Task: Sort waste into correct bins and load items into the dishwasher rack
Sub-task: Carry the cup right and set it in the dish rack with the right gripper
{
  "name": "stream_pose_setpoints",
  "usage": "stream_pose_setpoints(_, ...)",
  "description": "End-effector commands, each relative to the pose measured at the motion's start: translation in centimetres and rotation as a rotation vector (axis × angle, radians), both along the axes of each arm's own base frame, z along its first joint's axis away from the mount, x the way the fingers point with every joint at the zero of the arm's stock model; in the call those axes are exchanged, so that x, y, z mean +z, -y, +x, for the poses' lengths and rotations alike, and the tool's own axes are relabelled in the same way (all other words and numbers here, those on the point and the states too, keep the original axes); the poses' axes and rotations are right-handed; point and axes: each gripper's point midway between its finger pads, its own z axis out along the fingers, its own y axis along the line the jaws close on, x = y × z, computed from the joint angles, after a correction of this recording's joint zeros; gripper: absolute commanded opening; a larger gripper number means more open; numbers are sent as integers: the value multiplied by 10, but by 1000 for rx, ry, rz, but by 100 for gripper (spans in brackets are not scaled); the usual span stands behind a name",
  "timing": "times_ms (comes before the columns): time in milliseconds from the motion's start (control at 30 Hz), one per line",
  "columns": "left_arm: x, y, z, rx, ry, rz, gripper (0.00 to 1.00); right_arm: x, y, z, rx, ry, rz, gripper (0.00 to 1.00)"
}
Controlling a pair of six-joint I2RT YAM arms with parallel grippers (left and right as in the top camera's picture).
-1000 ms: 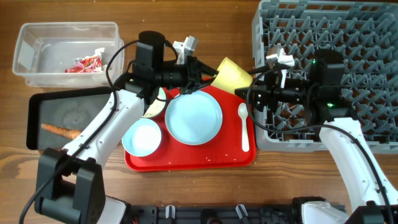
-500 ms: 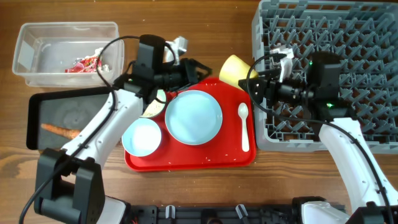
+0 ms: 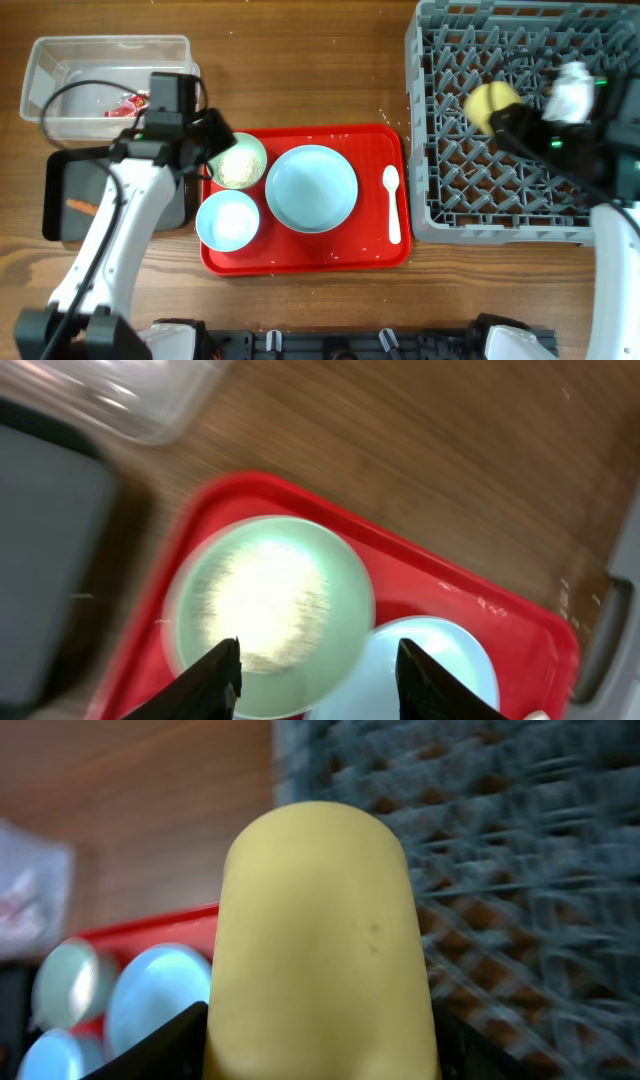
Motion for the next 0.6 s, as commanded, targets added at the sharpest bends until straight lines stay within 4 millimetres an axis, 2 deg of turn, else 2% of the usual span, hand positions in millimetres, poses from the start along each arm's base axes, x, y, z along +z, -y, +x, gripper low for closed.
stream_pose_setpoints(0,21,-28,-3,58,57,103,50,7,66,-11,-186,-28,-168,16)
stream_pose_setpoints(133,25,-28,-4,58,68,102,49,-12,112,-23,-329,-114,-182,16)
stream_pose_setpoints(167,25,-28,-4,58,68,102,49,-21,133,-27,-406,-148,-170,16)
stream_pose_setpoints(233,25,-28,-4,58,67,102,49,-35,154,-32,-481,-198,-161,15)
stream_pose_setpoints(433,23,-28,-7,57,54,103,48,-82,189,-47,-594,-382,-155,14)
stream_pose_setpoints(567,23,-28,-7,57,53,103,47,-103,194,-42,-591,-435,-134,14)
